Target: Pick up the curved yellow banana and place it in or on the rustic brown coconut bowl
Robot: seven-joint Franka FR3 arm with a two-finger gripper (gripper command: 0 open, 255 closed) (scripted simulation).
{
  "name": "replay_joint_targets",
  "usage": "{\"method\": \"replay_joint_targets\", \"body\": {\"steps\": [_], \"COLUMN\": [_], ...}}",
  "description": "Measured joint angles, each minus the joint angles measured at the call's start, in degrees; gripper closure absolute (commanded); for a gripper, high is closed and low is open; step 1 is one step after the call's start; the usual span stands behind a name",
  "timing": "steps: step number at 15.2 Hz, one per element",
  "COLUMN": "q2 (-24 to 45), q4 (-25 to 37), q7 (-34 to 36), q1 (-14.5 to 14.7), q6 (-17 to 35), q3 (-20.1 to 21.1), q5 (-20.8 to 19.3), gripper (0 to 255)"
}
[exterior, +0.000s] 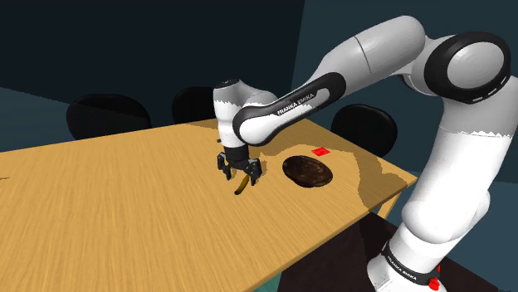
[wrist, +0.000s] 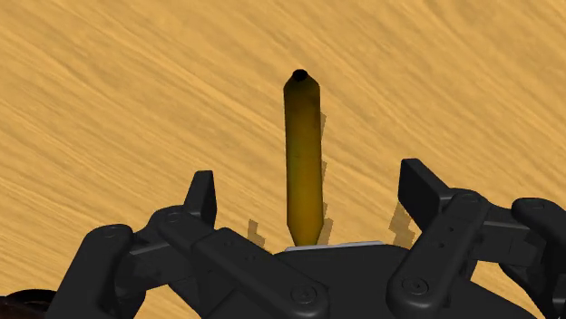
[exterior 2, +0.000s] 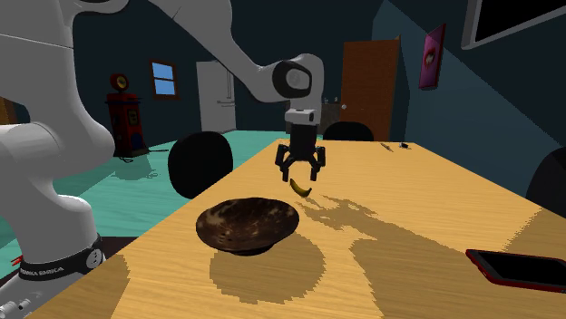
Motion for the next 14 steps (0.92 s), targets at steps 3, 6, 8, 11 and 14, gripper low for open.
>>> {"method": "replay_joint_targets", "body": {"steps": [3, 6, 8, 11, 14], "q2": [1.2, 1.5, 1.5, 1.5, 1.5], "q4": [-1.2, -1.4, -1.4, -1.4, -1.4], "q7": [0.8, 1.0, 1.1, 1.1, 1.1], "q1": [0.2, 0.3, 0.3, 0.3, 0.3], "q6": [2.0, 2.4, 2.4, 2.4, 2.4], "q3": [-0.4, -0.5, -0.5, -0.5, -0.5], "q5": [-1.1, -1.4, -1.5, -1.5, -1.5], "gripper": [0, 0, 0, 255, 255]}}
